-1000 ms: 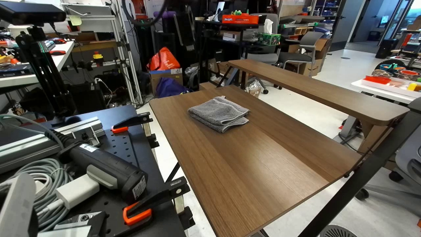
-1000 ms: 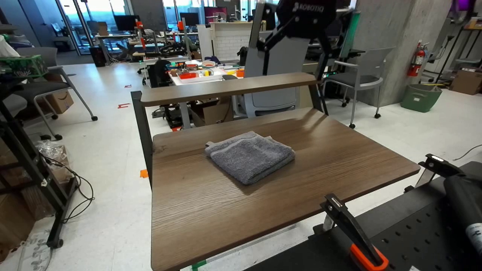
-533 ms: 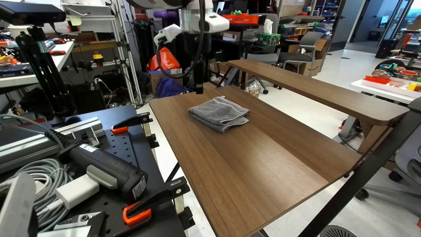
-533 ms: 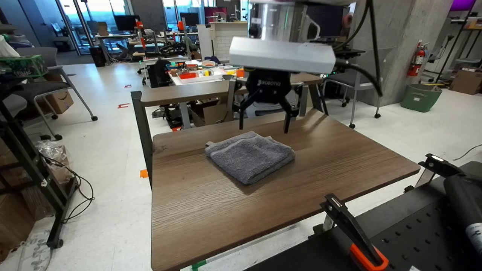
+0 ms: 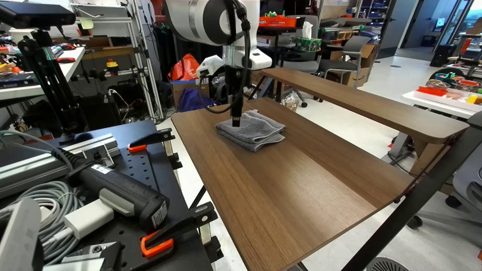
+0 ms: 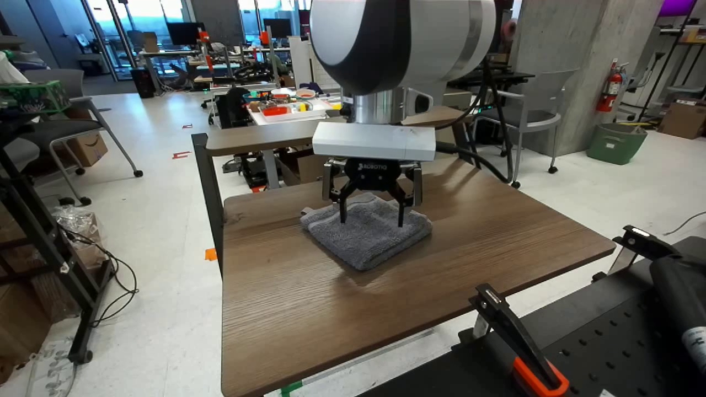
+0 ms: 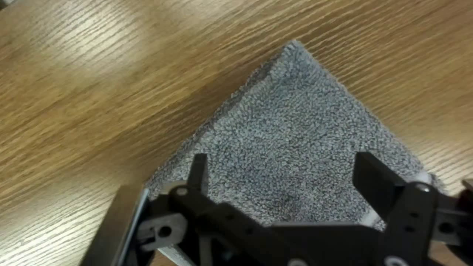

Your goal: Move the cloth on the table

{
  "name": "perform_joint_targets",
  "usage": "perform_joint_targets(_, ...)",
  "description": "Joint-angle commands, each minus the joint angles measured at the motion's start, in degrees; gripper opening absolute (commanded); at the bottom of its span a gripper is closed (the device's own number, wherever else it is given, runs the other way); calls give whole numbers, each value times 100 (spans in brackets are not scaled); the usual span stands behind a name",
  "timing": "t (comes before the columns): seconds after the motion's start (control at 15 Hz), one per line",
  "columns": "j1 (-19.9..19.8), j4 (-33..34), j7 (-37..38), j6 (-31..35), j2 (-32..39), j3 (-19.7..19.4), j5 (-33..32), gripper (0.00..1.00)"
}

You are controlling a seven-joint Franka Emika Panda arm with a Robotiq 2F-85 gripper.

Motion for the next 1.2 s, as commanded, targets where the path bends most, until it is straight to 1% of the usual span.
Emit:
perform_joint_targets(0.0, 184, 563, -122, -337, 420, -222, 212, 100)
perform_joint_targets(0.27, 150, 793, -109, -485, 689, -322, 279, 100)
perform_joint_targets(0.47, 109, 797, -103, -461, 800, -405, 346, 100)
perform_joint_targets(0.93, -73, 391, -7, -252, 720, -718, 531, 100)
perform_joint_targets(1.13, -369, 120, -85, -153, 681, -768, 790, 100)
